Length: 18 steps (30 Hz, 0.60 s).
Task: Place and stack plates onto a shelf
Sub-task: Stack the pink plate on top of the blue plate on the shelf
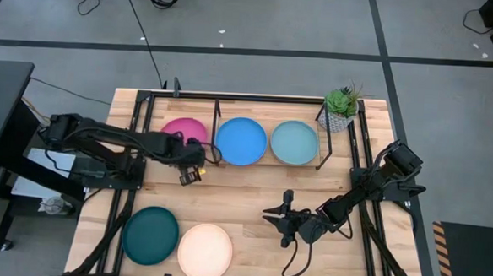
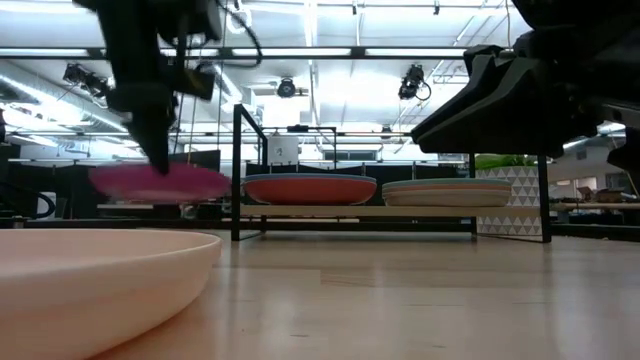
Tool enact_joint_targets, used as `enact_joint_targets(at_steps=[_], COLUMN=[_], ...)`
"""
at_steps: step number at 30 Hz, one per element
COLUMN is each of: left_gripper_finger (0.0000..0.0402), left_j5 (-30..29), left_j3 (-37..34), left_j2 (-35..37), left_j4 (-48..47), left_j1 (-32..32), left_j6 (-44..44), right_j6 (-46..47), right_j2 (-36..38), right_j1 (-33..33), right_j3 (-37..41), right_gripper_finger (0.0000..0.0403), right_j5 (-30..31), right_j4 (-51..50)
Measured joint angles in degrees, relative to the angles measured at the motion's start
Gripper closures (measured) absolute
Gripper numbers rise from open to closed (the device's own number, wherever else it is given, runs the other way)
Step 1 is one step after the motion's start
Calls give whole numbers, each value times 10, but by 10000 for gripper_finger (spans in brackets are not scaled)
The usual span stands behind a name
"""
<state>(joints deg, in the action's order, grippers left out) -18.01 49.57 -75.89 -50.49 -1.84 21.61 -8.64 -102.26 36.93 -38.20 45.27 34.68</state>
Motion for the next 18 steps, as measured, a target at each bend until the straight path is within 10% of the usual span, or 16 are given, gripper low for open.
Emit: enact_joint_targets(at_steps=[18], left_gripper_finger=[383], left_j5=[-171], left_j3=[157], left_j2=[0], left_j4=[-90], left_j1=[-22], left_j6=[3], right_j6=[21], right_j2=[0], right_j1=[0], right_j3=[0], right_gripper_finger=[310], right_j5=[0], right_j4=[-5])
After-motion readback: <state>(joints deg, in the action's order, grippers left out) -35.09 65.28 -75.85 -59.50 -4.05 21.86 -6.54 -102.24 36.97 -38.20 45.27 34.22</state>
